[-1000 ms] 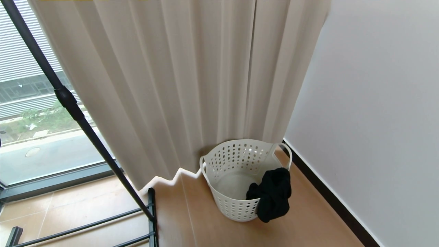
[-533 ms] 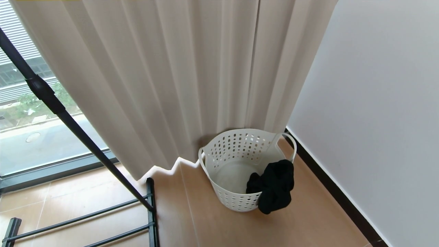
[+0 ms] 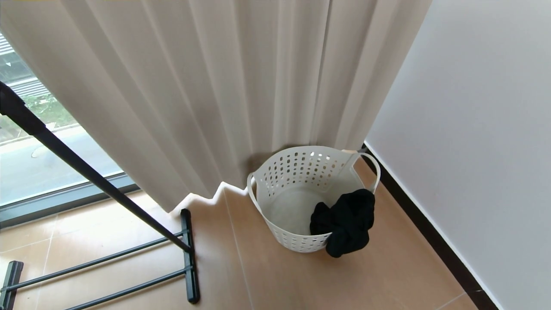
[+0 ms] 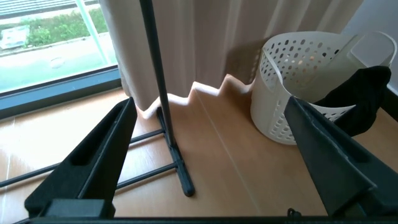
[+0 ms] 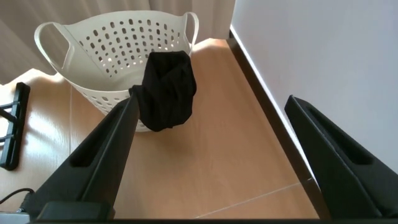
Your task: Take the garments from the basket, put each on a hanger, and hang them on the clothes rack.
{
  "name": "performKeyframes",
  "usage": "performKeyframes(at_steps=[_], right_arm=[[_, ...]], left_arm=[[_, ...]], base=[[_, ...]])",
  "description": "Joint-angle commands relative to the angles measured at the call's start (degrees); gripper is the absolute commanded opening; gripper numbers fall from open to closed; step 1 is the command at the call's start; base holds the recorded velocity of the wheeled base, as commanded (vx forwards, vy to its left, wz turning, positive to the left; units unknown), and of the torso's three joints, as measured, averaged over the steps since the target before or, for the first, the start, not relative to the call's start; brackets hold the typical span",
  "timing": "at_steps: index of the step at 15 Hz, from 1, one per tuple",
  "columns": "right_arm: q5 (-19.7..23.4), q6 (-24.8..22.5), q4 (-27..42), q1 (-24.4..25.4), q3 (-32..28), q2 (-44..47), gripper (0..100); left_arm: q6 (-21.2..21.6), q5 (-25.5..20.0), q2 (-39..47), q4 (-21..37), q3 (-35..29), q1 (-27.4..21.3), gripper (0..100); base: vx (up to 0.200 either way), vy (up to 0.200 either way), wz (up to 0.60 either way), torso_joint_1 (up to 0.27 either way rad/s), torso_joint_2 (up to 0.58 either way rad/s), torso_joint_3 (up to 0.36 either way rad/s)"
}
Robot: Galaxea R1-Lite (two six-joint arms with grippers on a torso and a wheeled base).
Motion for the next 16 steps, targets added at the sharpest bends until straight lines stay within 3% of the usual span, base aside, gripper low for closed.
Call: performKeyframes(at_steps=[1,16], right_arm=[[0.0,0.0,0.0,0.0,0.0,0.0,100],[0.0,0.1,0.0,0.0,0.0,0.0,100]], left_arm=[[0.0,0.0,0.1,0.0,0.0,-0.1,100],[-0.1,0.0,0.0,0.0,0.0,-0.1,100]], base=[[0.0,0.0,0.0,0.002,0.0,-0.188],[0.0,0.0,0.0,0.001,0.0,-0.199]])
